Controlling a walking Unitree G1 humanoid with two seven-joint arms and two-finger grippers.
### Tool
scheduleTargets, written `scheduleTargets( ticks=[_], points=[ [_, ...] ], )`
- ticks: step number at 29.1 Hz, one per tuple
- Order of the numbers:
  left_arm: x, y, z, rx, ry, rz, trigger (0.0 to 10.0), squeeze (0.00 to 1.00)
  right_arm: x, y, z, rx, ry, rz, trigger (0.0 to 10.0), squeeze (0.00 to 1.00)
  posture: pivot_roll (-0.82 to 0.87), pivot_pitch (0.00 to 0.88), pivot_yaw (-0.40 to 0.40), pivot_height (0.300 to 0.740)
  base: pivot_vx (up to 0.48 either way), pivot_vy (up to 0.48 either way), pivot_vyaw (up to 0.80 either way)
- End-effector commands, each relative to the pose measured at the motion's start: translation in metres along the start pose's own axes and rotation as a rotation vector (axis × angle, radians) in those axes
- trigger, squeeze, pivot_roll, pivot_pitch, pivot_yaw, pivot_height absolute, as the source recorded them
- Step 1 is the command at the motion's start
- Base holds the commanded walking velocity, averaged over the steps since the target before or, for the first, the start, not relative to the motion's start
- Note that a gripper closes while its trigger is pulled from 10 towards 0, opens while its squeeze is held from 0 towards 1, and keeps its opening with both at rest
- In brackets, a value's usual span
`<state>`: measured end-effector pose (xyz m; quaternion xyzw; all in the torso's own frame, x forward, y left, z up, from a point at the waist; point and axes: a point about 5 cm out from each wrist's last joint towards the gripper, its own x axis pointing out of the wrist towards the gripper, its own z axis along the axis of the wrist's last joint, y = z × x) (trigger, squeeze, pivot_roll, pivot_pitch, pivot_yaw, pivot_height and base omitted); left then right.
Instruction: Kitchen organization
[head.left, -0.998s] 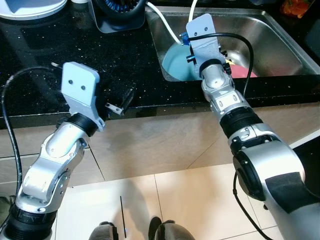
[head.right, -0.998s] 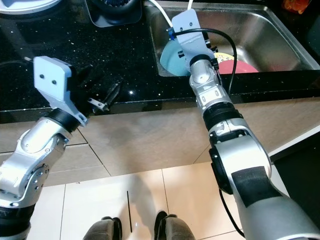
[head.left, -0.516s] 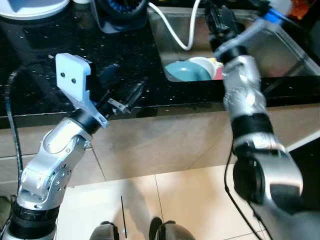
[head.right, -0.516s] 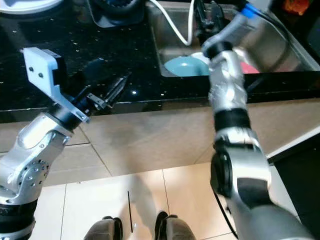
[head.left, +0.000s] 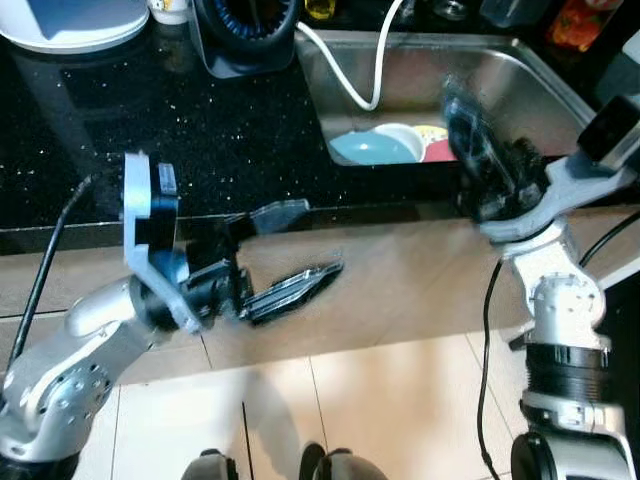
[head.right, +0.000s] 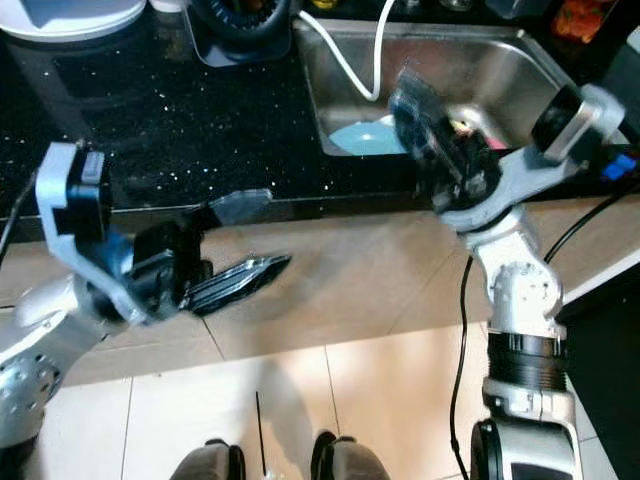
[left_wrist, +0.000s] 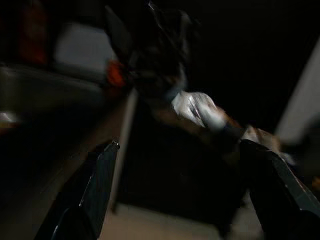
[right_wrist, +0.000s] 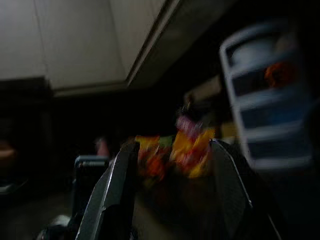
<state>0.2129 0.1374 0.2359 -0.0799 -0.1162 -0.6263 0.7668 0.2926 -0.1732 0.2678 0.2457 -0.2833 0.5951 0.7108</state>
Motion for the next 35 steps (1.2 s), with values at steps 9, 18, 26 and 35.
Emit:
scheduleTargets(
  ticks=[9,18,26,35],
  points=[
    [-0.034,0.002,-0.065,-0.145,0.292,0.058,10.0,0.00,-0.055,0.004,-0.031,0.106,0.320,-0.125,10.0,0.00,0.13,0.084,-0.085,0.740,0.000,0.000,0.00],
    [-0.074,0.025,-0.155,-0.239,0.583,0.362,10.0,0.00,-0.137,-0.003,-0.097,0.169,0.814,-0.485,10.0,0.00,0.12,0.070,-0.083,0.740,0.000,0.000,0.00],
    [-0.098,0.028,-0.196,-0.321,0.681,0.520,10.0,0.00,-0.185,0.003,-0.126,0.220,0.928,-0.747,10.0,0.00,0.11,0.063,-0.079,0.740,0.000,0.000,0.00],
    [-0.121,0.026,-0.240,-0.397,0.857,0.780,10.0,0.00,-0.236,0.022,-0.158,0.193,1.208,-1.048,10.0,0.00,0.10,0.046,-0.077,0.740,0.000,0.000,0.00]
  ],
)
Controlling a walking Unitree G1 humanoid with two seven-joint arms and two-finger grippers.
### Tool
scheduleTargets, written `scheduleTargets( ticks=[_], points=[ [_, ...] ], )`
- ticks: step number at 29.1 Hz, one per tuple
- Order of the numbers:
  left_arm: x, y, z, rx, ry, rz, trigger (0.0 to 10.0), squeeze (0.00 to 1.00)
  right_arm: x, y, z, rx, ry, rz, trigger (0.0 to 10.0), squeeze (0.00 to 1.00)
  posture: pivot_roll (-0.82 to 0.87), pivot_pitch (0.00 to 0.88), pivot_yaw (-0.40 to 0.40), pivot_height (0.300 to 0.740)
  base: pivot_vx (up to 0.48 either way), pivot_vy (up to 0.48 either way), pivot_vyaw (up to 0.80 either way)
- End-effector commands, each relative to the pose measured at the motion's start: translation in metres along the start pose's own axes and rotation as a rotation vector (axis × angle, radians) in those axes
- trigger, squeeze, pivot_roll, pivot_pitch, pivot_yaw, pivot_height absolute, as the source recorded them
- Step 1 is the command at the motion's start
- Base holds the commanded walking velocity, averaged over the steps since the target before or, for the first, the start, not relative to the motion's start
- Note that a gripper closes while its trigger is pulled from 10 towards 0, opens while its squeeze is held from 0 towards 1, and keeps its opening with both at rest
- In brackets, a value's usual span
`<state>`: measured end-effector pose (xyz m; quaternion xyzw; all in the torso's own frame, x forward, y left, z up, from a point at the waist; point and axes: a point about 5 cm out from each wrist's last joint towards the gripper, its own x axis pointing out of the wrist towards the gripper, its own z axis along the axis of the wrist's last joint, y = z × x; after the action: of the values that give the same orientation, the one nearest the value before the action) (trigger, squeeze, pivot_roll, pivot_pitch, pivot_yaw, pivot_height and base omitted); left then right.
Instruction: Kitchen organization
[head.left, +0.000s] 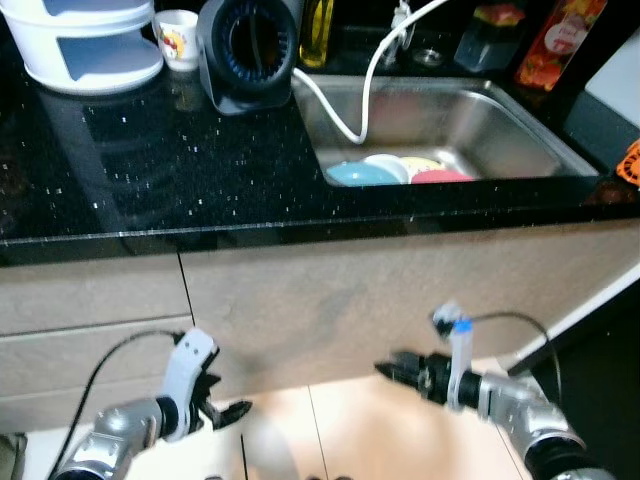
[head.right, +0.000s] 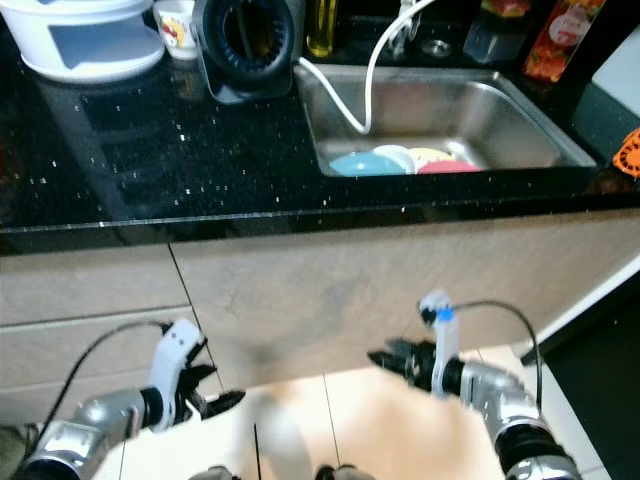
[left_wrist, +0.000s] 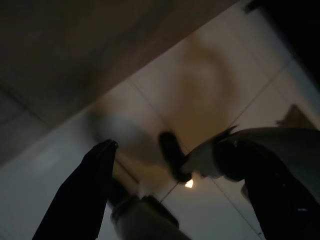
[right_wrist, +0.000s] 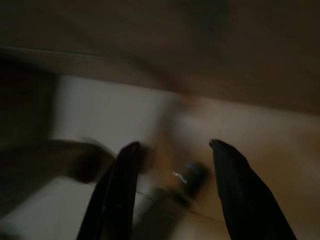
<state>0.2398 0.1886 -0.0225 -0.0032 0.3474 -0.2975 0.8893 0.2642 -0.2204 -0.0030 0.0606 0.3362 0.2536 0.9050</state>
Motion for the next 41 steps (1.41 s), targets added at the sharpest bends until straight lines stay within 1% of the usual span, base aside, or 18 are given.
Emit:
scheduleTargets(
  ticks=[1,3,4,6,11,13,16,18,19,20,23,24,25,26,29,32,36,41],
  points=[
    [0.000,0.002,-0.013,-0.014,0.045,0.049,10.0,0.00,-0.005,-0.009,-0.016,0.000,0.070,-0.114,10.0,0.00,0.09,0.046,-0.077,0.740,0.000,0.000,0.00],
    [0.003,-0.001,-0.025,-0.049,0.088,0.092,10.0,0.00,-0.008,-0.015,-0.030,0.030,0.106,-0.261,10.0,0.00,0.09,0.041,-0.072,0.740,0.000,0.000,0.00],
    [0.004,-0.002,-0.030,-0.063,0.102,0.118,10.0,0.00,-0.009,-0.017,-0.035,0.059,0.105,-0.311,10.0,0.00,0.08,0.042,-0.071,0.740,0.000,0.000,0.00],
    [0.005,-0.002,-0.041,-0.087,0.150,0.180,10.0,0.00,-0.012,-0.020,-0.044,0.085,0.115,-0.402,10.0,0.00,0.07,0.042,-0.066,0.740,0.000,0.000,0.00],
    [0.005,-0.009,-0.059,-0.111,0.221,0.240,10.0,0.00,-0.013,-0.017,-0.059,0.132,0.133,-0.490,10.0,0.00,0.06,0.044,-0.058,0.740,0.000,0.000,0.00],
    [0.005,-0.010,-0.062,-0.117,0.228,0.247,10.0,0.00,-0.013,-0.016,-0.061,0.143,0.132,-0.501,10.0,0.00,0.06,0.043,-0.057,0.740,0.000,0.000,0.00],
    [0.005,-0.018,-0.076,-0.141,0.279,0.286,10.0,0.00,-0.016,-0.016,-0.073,0.212,0.137,-0.606,10.0,0.00,0.06,0.041,-0.055,0.740,0.000,0.000,0.00],
    [0.005,-0.023,-0.084,-0.157,0.312,0.309,10.0,0.00,-0.019,-0.016,-0.082,0.278,0.142,-0.677,10.0,0.00,0.05,0.041,-0.056,0.740,0.000,0.000,0.00],
    [0.005,-0.023,-0.084,-0.157,0.312,0.309,10.0,0.00,-0.019,-0.016,-0.082,0.278,0.142,-0.677,10.0,0.00,0.05,0.041,-0.056,0.740,0.000,0.000,0.00],
    [0.007,-0.031,-0.091,-0.154,0.341,0.300,10.0,0.00,-0.021,-0.013,-0.092,0.272,0.180,-0.714,10.0,0.00,0.05,0.040,-0.059,0.740,0.000,0.000,0.00],
    [0.008,-0.036,-0.094,-0.147,0.359,0.290,10.0,0.00,-0.022,-0.011,-0.097,0.248,0.206,-0.712,10.0,0.00,0.04,0.038,-0.060,0.740,0.000,0.000,0.00],
    [0.005,-0.039,-0.103,-0.184,0.387,0.315,10.0,0.00,-0.023,-0.010,-0.101,0.243,0.222,-0.710,10.0,0.00,0.03,0.038,-0.061,0.740,0.000,0.000,0.00],
    [0.005,-0.039,-0.103,-0.184,0.387,0.315,10.0,0.00,-0.023,-0.010,-0.101,0.243,0.222,-0.710,10.0,0.00,0.03,0.038,-0.061,0.740,0.000,0.000,0.00],
    [0.003,-0.042,-0.110,-0.212,0.408,0.338,10.0,0.00,-0.025,-0.010,-0.104,0.242,0.232,-0.716,10.0,0.00,0.03,0.038,-0.062,0.740,0.000,0.000,0.00],
    [0.000,-0.045,-0.117,-0.235,0.427,0.368,10.0,0.00,-0.028,-0.009,-0.110,0.224,0.260,-0.730,10.0,0.00,0.04,0.039,-0.065,0.740,0.000,0.000,0.00],
    [-0.001,-0.048,-0.123,-0.260,0.435,0.375,10.0,0.00,-0.029,-0.009,-0.113,0.209,0.279,-0.733,10.0,0.00,0.05,0.039,-0.068,0.740,0.000,0.000,0.00],
    [-0.004,-0.050,-0.127,-0.240,0.456,0.369,10.0,0.00,-0.029,-0.009,-0.111,0.214,0.268,-0.748,10.0,0.00,0.06,0.033,-0.076,0.740,0.000,0.000,0.00],
    [-0.006,-0.050,-0.130,-0.252,0.464,0.375,10.0,0.00,-0.026,-0.009,-0.107,0.199,0.256,-0.745,10.0,0.00,0.08,0.028,-0.076,0.740,0.000,0.000,0.00]
  ],
)
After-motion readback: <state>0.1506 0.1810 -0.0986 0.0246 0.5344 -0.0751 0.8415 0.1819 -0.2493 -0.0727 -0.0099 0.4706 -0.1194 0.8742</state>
